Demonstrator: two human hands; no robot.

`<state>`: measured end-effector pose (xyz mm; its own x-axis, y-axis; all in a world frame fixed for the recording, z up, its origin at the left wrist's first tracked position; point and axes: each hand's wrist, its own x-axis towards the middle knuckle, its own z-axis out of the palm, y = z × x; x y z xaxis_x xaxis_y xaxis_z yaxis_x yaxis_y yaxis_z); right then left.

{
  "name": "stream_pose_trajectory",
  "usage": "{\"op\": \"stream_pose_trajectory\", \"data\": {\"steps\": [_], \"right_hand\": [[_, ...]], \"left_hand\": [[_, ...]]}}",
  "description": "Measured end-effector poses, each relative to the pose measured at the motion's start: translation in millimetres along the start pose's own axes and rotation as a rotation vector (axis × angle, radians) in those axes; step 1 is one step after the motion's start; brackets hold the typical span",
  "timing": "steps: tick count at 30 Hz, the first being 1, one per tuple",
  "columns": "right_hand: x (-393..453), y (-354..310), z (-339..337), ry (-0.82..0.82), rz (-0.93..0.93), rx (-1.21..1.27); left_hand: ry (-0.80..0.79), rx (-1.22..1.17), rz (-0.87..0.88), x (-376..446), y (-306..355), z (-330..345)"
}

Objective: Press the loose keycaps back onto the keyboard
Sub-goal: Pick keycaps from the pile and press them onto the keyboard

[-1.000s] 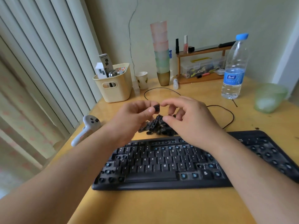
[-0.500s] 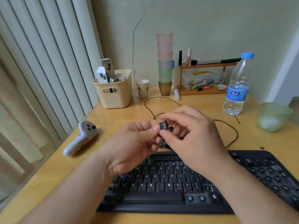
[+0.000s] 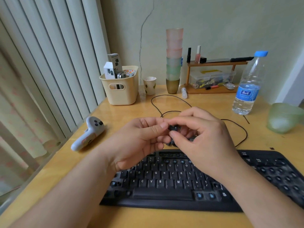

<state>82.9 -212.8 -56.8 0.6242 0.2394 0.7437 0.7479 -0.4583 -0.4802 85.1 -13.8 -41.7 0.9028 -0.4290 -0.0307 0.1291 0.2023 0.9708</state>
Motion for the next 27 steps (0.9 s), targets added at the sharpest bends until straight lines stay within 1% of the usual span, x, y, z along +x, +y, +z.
{"op": "stream_pose_trajectory", "data": {"steps": [4,6,9,13,18,22,25,27], "right_hand": [[0,-1,-2,-0.030,-0.057,-0.059],[0,-1,-1,-0.009,-0.059,-0.078],[0,0,1,0.062,-0.003,-0.066],[0,1,4,0.071,-0.007,-0.064],[-1,2,9,0.076,-0.050,-0.089],[0,5,9,0.108,-0.084,-0.108],[0,4,9,0.138,-0.052,-0.080],[1,4,9,0.165,-0.037,-0.076]], "left_hand": [[0.032,0.018,0.018,0,0,-3],[0.050,0.005,0.022,0,0,-4],[0.063,-0.080,0.023,1,0,-3],[0.079,-0.172,0.025,2,0,-3],[0.085,-0.121,0.043,1,1,-3],[0.060,-0.082,0.039,0,2,-4],[0.044,-0.070,0.023,0,1,-3],[0.066,-0.086,0.014,2,-1,-1]]}}
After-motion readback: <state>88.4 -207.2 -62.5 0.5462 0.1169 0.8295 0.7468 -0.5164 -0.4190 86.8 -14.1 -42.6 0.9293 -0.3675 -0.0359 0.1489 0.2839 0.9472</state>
